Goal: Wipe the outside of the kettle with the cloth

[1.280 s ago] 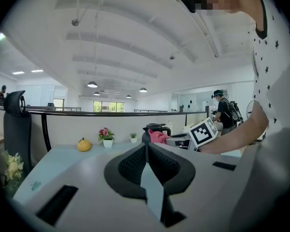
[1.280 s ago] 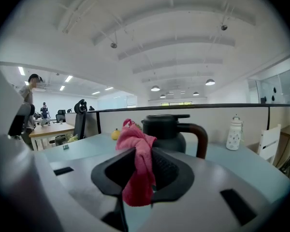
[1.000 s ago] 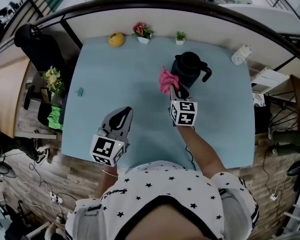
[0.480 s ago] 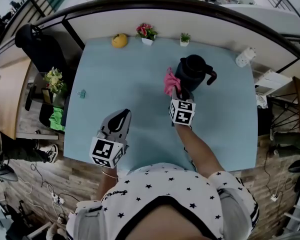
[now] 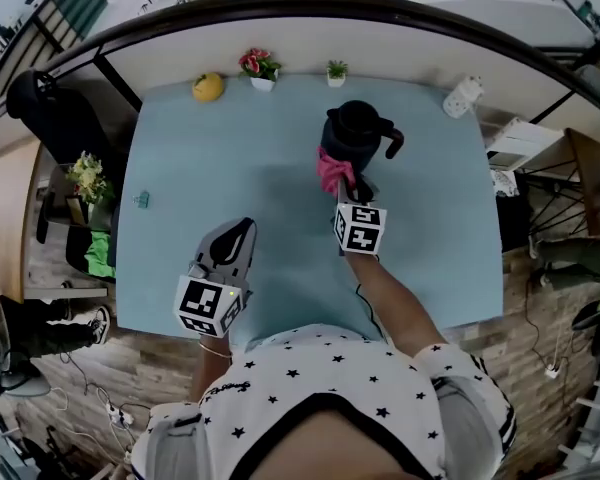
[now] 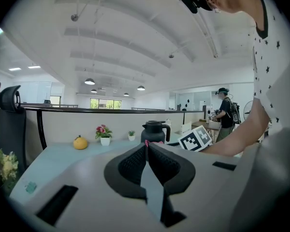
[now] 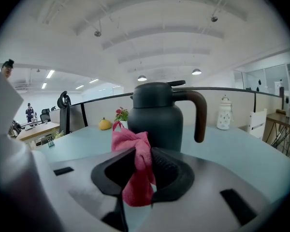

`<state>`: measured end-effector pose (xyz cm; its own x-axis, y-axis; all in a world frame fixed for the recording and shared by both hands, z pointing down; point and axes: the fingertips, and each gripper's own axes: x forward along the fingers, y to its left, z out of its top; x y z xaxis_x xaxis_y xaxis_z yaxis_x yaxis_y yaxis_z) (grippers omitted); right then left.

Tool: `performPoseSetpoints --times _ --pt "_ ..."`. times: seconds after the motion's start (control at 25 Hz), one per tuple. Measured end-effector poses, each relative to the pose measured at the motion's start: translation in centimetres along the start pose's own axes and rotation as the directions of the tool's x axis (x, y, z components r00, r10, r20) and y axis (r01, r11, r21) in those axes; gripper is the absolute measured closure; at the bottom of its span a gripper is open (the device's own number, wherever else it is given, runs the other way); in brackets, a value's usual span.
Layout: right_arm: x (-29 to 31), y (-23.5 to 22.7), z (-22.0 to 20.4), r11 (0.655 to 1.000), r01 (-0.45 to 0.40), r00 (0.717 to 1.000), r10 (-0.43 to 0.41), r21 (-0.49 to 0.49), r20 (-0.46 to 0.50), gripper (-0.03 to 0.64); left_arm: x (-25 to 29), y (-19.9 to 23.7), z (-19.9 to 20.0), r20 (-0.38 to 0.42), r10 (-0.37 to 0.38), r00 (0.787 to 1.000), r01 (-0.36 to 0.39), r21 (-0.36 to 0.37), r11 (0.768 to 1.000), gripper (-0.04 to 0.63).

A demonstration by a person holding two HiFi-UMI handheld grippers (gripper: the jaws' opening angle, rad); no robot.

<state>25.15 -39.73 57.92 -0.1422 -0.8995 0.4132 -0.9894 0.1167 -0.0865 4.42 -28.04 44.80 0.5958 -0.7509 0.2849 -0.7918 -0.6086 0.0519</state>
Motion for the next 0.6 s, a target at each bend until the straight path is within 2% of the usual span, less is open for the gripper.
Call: performPoseSetpoints --times 0.32,0.6 --pt "-1.2 -4.2 -0.1 0.998 0.064 0.998 -0.064 0.026 -0.002 0.520 1.1 -1.9 0.1 0.001 -0.034 0.999 0.034 0.003 0.999 0.557" --pt "-0.9 -8.4 0.1 0.990 0.134 0.991 -0.134 0.044 -0.008 0.520 1.4 -2.2 0.3 -0.004 -0.024 1.000 0.024 0.011 1.000 0.557"
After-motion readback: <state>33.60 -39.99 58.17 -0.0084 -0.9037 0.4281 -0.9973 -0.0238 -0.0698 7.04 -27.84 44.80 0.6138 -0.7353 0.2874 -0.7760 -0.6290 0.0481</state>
